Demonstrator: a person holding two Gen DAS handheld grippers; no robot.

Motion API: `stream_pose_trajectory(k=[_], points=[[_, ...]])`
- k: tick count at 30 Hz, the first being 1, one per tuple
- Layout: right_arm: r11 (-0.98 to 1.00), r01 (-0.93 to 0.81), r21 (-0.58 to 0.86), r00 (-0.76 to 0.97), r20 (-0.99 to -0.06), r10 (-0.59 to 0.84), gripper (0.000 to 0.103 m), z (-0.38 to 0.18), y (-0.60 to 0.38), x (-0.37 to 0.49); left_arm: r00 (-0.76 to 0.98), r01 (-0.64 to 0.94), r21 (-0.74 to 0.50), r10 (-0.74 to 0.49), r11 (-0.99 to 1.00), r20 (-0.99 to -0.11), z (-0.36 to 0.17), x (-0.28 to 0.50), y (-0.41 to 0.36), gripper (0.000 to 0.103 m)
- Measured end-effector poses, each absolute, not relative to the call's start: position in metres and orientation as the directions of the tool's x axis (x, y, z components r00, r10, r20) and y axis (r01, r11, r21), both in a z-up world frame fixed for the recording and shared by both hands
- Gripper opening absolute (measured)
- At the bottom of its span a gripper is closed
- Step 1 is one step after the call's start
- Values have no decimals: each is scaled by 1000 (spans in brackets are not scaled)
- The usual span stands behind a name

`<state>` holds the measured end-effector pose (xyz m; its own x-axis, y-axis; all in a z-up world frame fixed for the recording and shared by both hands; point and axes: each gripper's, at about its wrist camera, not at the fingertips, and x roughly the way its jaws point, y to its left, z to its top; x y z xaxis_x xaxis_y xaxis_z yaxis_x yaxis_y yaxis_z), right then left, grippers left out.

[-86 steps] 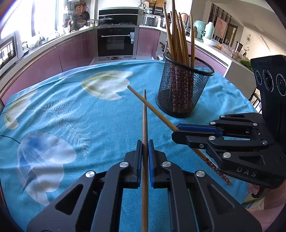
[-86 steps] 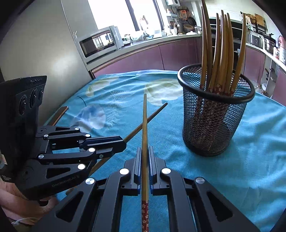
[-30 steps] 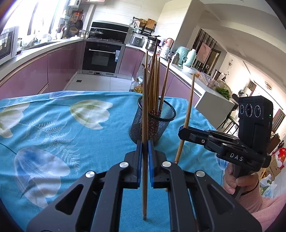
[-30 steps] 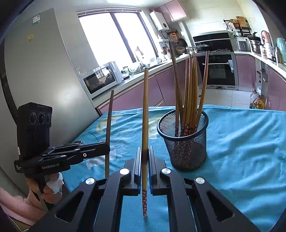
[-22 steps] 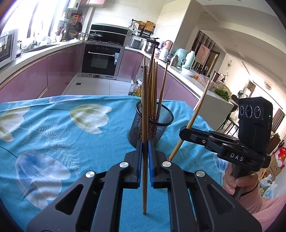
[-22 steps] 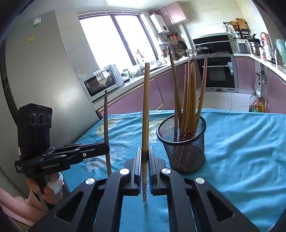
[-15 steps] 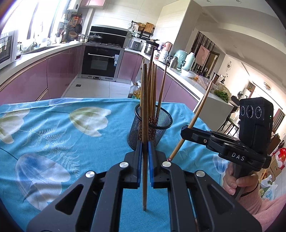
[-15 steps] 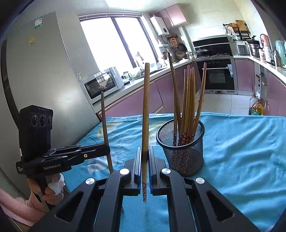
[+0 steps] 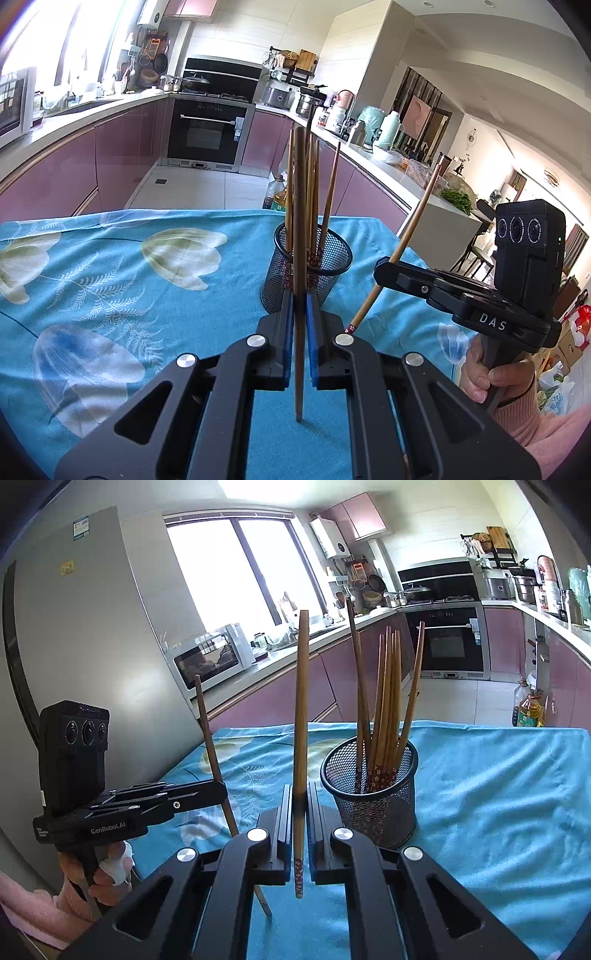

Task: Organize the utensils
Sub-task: 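Lift both chopsticks upright and carry them over the mesh cup, then hold both chopsticks upright and move them above the mesh cup opening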

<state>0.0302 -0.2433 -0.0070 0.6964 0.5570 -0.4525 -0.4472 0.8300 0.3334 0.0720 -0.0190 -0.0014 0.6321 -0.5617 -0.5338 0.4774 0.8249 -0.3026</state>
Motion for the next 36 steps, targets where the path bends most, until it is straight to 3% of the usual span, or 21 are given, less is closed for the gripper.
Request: stream_pose_trajectory(k=[36], points=[[835, -444, 325, 716, -431, 549, 6, 4, -248, 30, 652, 488, -257, -545, 834, -527, 8, 74, -32, 7]])
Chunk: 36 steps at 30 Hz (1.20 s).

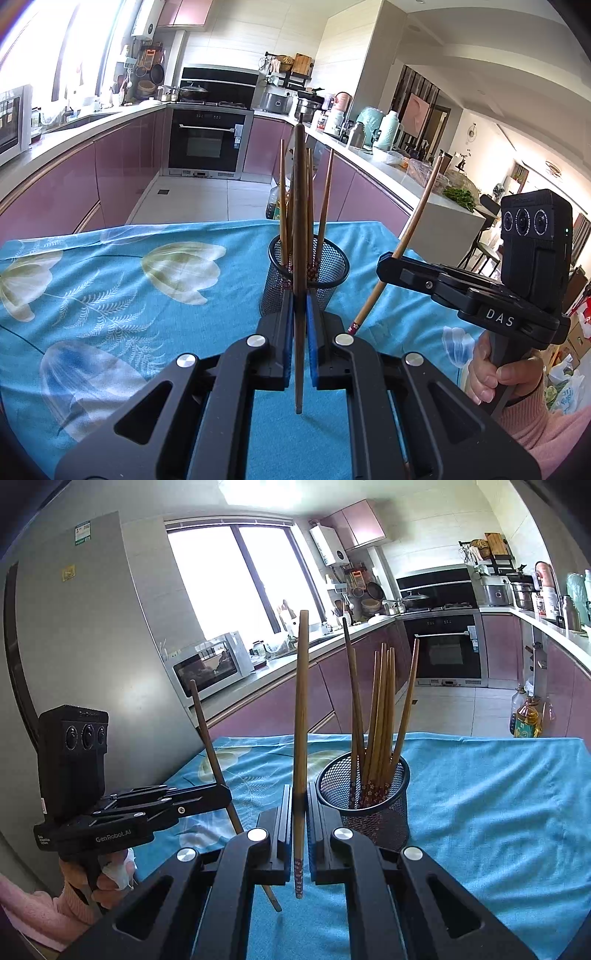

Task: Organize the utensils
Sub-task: 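Hold both chopsticks upright and move them above the mesh cup opening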

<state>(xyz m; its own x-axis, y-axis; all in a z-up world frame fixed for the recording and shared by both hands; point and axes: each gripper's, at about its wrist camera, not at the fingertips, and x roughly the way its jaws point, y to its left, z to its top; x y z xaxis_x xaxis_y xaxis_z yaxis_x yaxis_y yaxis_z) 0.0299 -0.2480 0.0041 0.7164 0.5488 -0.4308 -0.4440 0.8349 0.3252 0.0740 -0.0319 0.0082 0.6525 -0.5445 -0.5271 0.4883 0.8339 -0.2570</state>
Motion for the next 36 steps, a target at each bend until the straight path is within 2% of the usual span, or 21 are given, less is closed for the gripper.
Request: stream_pose_trajectory(k=[36], points=[[836, -447, 317, 729, -412, 546, 6, 10, -248, 29, 656, 504, -243, -550, 829, -517, 13, 75, -38, 7]])
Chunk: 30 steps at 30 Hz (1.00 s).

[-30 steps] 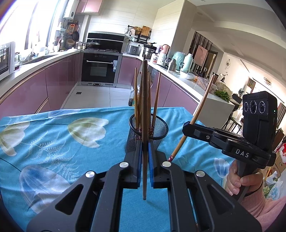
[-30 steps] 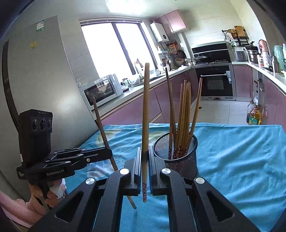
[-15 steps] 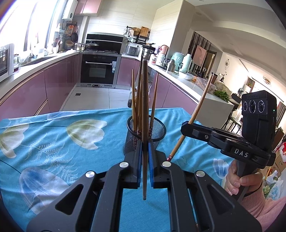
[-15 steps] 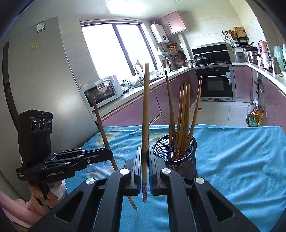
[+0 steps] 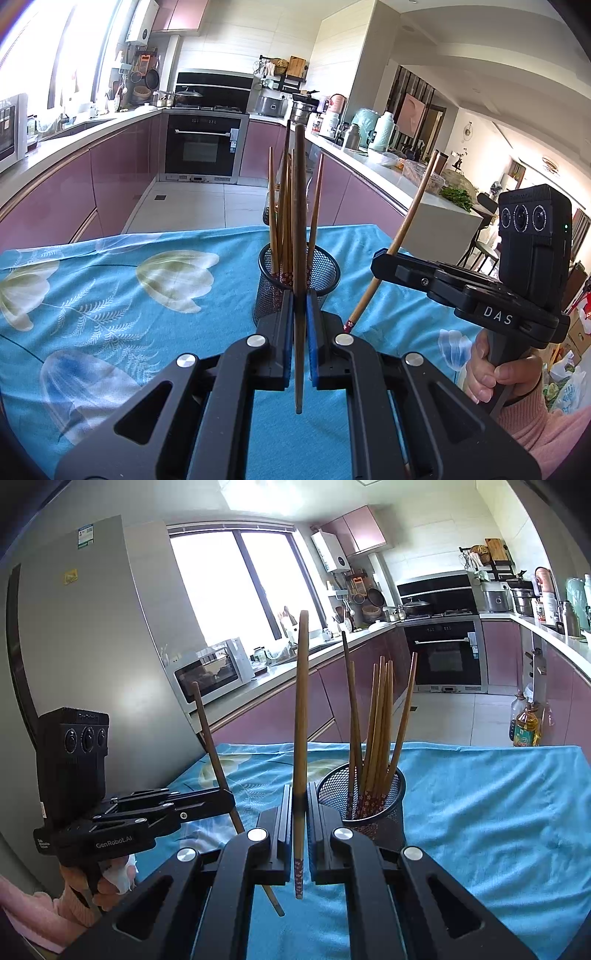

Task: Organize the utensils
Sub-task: 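Hold both chopsticks upright and move them above the mesh cup opening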

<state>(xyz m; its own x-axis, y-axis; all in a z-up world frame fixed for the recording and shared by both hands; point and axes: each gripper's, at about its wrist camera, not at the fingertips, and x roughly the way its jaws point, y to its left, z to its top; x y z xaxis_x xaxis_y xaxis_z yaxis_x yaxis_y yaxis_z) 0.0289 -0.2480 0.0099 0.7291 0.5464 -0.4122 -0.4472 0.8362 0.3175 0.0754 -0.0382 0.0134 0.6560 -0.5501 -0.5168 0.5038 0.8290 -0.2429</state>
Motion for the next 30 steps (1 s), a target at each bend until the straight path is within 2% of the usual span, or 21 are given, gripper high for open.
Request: stream_pose_trajectory(k=[30], points=[[836, -462, 297, 750, -373, 547, 6, 26, -252, 38, 673, 520, -233, -563, 822, -480, 35, 84, -38, 7]])
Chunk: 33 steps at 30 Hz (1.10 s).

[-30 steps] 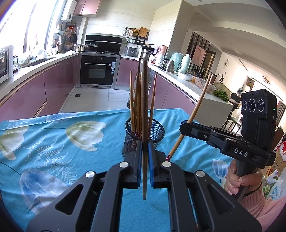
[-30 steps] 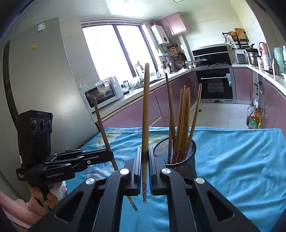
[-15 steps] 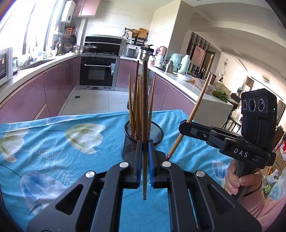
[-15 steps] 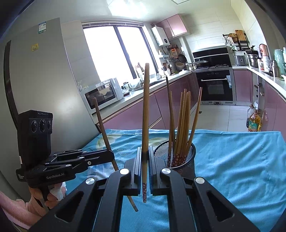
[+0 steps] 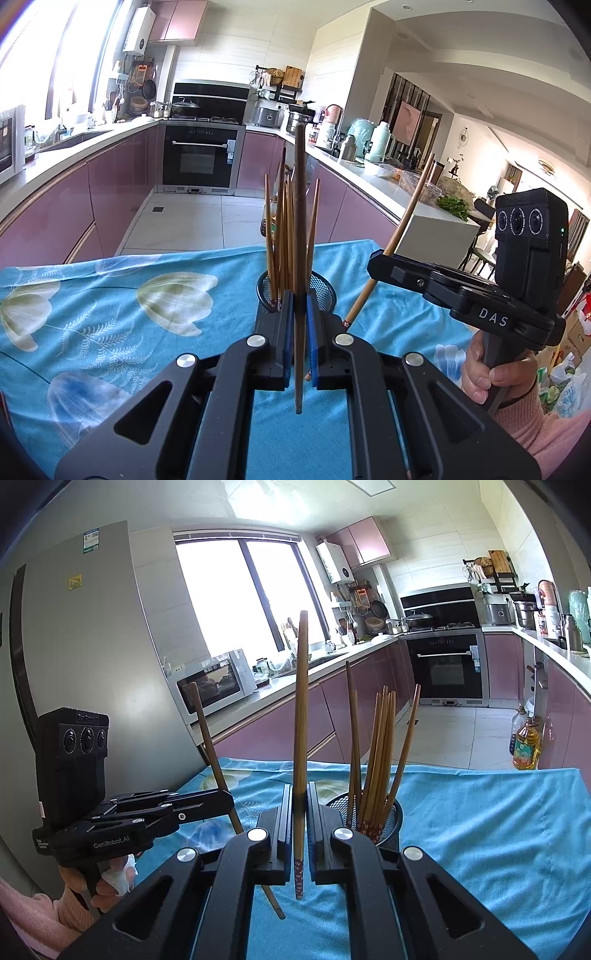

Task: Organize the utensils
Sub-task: 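Hold both chopsticks upright and move them above the mesh cup opening, then lower the right tool's chopstick into the cup while the left tool lowers its own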

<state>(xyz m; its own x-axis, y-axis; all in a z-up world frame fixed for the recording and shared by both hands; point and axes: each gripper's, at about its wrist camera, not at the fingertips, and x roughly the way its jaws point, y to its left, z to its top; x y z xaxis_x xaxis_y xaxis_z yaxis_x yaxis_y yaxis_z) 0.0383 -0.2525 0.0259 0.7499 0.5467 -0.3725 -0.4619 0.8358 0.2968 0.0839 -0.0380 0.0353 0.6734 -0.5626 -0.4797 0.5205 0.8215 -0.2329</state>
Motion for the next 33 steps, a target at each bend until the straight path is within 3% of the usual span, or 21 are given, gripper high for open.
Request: stream_pose_trajectory(k=[33], points=[[824, -465, 324, 769, -314, 557, 6, 54, -267, 66, 728, 539, -196, -570, 819, -381, 85, 97, -49, 7]])
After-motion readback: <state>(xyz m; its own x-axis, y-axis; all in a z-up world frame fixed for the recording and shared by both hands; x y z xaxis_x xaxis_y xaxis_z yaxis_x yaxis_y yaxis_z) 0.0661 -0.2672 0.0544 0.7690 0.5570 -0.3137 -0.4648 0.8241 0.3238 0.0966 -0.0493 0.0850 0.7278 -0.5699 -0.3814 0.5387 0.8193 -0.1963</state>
